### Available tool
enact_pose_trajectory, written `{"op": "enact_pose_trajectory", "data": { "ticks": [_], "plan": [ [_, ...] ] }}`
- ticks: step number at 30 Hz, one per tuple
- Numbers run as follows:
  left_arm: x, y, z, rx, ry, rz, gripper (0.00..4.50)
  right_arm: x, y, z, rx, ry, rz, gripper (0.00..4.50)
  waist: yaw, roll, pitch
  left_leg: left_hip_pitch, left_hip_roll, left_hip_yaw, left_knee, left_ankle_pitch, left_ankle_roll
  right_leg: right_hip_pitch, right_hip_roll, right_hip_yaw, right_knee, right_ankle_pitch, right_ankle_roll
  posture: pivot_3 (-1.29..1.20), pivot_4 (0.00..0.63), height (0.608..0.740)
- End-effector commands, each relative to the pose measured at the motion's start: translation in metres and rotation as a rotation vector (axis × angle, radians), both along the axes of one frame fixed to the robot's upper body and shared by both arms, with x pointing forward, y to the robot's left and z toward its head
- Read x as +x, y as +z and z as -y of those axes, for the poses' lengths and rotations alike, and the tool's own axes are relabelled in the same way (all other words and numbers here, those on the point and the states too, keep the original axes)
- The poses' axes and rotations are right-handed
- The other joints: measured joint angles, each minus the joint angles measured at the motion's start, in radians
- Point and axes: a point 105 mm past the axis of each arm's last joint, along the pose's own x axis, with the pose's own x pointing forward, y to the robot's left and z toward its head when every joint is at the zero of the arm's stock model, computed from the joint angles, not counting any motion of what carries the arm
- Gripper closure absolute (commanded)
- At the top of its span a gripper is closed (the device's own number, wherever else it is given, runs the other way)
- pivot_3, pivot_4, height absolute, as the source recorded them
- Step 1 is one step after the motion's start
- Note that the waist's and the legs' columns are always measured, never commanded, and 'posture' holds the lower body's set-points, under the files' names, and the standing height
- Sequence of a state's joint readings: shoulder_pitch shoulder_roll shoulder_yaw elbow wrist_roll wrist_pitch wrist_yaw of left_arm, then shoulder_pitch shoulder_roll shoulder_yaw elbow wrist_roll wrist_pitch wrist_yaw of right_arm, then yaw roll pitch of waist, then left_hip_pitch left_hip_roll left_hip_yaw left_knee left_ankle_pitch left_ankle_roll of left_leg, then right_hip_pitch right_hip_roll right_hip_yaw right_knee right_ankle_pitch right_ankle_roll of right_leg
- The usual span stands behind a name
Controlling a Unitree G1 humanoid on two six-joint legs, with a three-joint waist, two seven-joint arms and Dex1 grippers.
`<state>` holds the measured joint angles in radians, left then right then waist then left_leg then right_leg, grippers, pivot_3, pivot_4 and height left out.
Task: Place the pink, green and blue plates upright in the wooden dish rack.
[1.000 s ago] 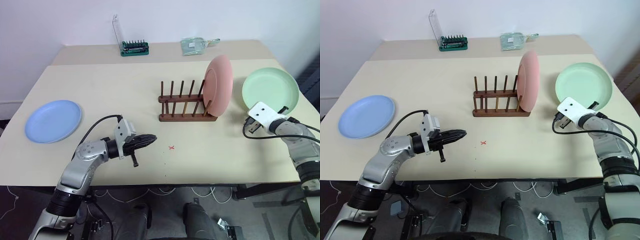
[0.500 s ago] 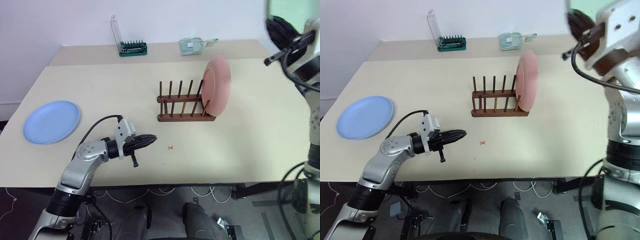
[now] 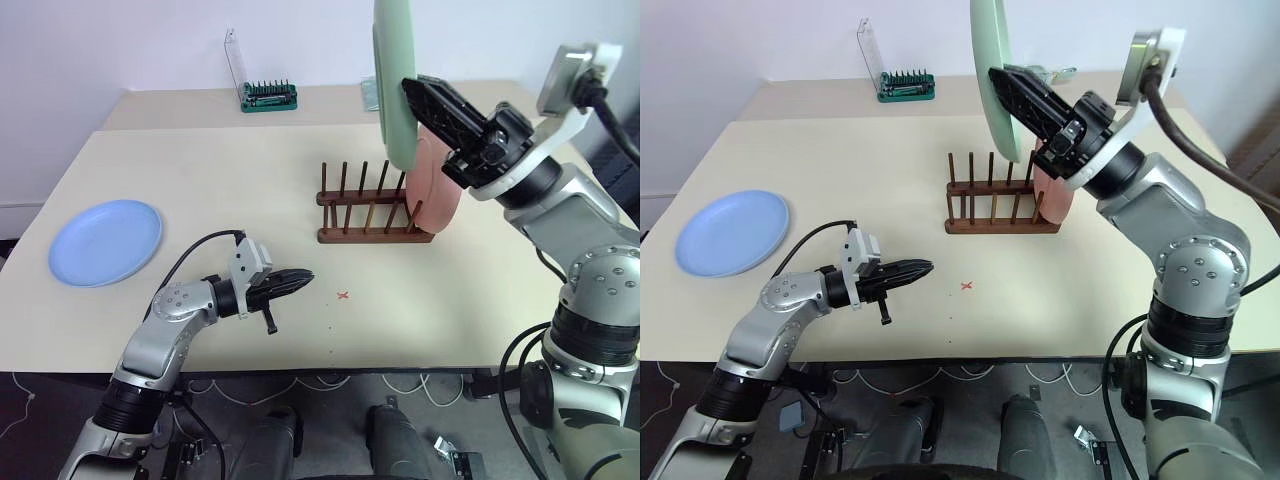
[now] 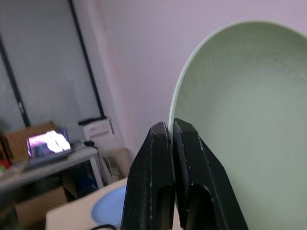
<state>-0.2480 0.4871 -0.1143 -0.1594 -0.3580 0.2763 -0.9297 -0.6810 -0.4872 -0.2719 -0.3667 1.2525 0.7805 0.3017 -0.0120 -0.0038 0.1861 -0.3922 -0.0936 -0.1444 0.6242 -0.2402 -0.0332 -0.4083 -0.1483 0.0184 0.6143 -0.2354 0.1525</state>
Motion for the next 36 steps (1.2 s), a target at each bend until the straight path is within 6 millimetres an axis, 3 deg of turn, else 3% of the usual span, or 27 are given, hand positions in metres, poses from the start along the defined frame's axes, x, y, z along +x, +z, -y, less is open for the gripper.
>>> {"op": "enact_pose_trajectory", "data": {
  "ticks": [1, 26, 29, 35, 36],
  "plan": [
    [-0.002, 0.009, 0.002, -0.01, -0.011, 0.038, 4.37, 0.005, -0.008, -0.001, 0.025, 0.015, -0.06, 4.43, 0.0, 0.0, 0.0, 0.0, 0.0, 0.0, 0.0, 0.0, 0.0, 0.0, 0.0, 0.0, 0.0, 0.0, 0.0, 0.0, 0.15, 0.74],
    [-0.001, 0.012, 0.001, -0.009, -0.007, 0.042, 4.37, 0.065, -0.047, 0.011, 0.14, -0.104, -0.397, 4.43, -0.004, 0.0, 0.0, 0.0, 0.0, 0.0, -0.001, 0.0, 0.0, -0.001, 0.001, 0.0, 0.001, 0.0, 0.0, 0.0, 0.15, 0.74],
    [0.0, 0.012, 0.001, -0.01, -0.006, 0.042, 4.37, 0.066, -0.047, 0.011, 0.144, -0.107, -0.404, 3.65, -0.004, 0.0, 0.0, 0.0, 0.0, 0.001, -0.001, 0.0, 0.0, -0.001, 0.001, 0.0, 0.001, 0.0, 0.0, 0.0, 0.15, 0.74],
    [-0.001, 0.012, 0.001, -0.009, -0.006, 0.041, 4.37, 0.066, -0.042, 0.011, 0.086, -0.15, -0.361, 0.7, -0.004, 0.0, 0.0, 0.0, 0.0, 0.001, -0.001, 0.0, 0.0, -0.001, 0.002, 0.0, 0.001, 0.0, 0.0, 0.0, 0.15, 0.74],
    [-0.001, 0.011, 0.001, -0.009, -0.006, 0.041, 4.37, 0.066, -0.041, 0.011, 0.086, -0.152, -0.358, 0.7, -0.004, 0.0, 0.0, 0.0, 0.0, 0.001, -0.001, 0.0, 0.0, -0.001, 0.002, 0.0, 0.001, 0.0, 0.0, 0.0, 0.15, 0.74]
  ]
}}
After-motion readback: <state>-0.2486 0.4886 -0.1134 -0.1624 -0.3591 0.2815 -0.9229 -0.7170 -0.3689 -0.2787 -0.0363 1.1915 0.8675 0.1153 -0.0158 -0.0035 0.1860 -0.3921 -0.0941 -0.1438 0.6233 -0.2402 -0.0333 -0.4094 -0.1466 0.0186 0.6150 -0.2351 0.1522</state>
